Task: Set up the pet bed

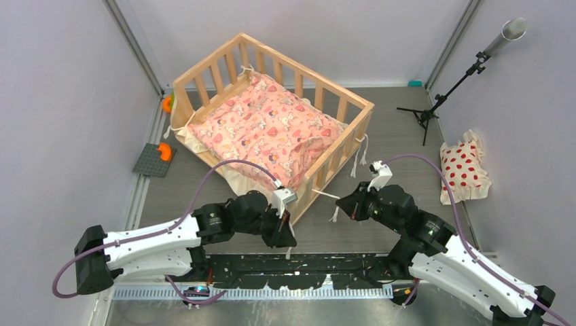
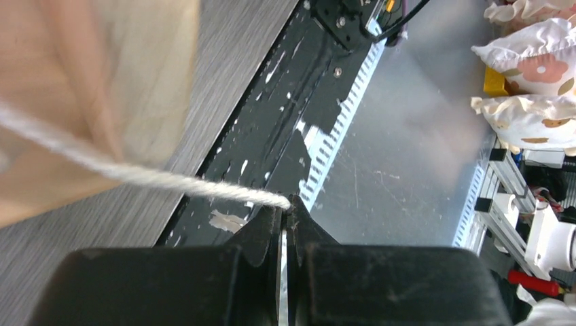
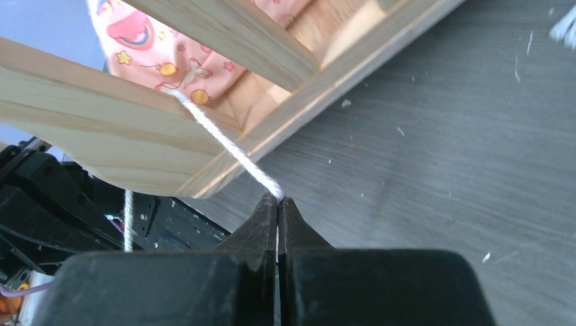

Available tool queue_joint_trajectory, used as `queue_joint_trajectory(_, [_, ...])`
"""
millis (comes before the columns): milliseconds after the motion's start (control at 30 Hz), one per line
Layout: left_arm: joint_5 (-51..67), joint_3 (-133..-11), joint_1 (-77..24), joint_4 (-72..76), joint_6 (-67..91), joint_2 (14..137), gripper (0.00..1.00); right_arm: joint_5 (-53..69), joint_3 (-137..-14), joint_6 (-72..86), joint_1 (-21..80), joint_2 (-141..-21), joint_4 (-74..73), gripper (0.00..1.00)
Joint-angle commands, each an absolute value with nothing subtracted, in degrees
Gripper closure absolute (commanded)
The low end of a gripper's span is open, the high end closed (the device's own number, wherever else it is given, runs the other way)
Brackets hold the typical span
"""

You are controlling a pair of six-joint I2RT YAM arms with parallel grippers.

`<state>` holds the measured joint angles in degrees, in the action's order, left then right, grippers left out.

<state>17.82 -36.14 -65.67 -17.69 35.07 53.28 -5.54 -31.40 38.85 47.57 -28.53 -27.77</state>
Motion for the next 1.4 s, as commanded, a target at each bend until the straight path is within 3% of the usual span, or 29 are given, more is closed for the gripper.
queue_joint_trajectory(0, [9.9,-35.3,-69.3,-5.1,36.9,54.9,1.0,-6.5,-32.1,45.3,48.1,-28.9,-32.6,0.99])
queue_joint_trajectory(600, [-38.0,-30.9,-83.1,19.7,37.0,67.9,1.0,-6.9,-27.8,51.2,51.4,-25.9,-30.5,0.99])
queue_joint_trajectory(833, [-48.9,-27.2,-83.1,22.2,38.3,65.7,1.0,-7.3,-27.3,52.3,51.9,-26.1,-30.1,0.99])
queue_joint_trajectory(1067, [-59.1,-27.2,-83.0,13.6,38.1,61.8,1.0,-9.7,-26.9,55.3,52.7,-24.0,-34.6,0.99])
queue_joint_trajectory(1367, [-60.0,-24.6,-79.9,5.8,41.5,54.5,1.0,-3.7,-24.8,57.3,53.8,-27.9,-30.2,0.99])
